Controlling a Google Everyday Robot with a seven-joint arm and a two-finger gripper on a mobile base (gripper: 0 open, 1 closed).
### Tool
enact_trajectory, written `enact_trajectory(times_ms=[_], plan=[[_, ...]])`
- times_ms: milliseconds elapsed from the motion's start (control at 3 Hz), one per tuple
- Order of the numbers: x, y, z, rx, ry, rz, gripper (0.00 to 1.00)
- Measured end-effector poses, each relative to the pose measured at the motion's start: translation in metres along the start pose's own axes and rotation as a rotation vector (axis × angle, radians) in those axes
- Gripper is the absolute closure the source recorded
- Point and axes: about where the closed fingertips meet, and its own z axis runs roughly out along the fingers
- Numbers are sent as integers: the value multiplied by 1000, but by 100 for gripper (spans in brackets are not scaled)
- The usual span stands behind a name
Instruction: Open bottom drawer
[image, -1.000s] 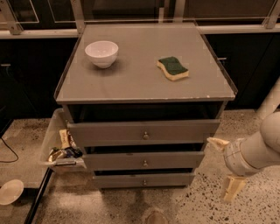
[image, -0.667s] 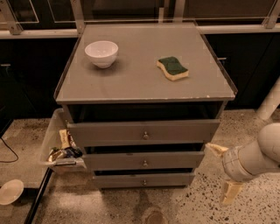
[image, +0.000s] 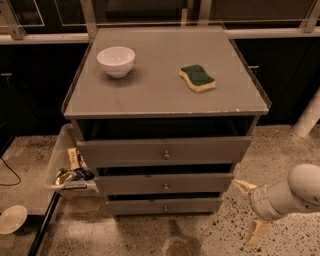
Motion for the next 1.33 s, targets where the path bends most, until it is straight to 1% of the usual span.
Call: enact_trajectory(times_ms=[333,667,1000,1333], plan=[[0,0,0,0,0,0,0],[1,2,10,-18,-13,4,0],[7,7,52,-42,-26,-10,0],[10,7,103,-45,-19,-71,0]])
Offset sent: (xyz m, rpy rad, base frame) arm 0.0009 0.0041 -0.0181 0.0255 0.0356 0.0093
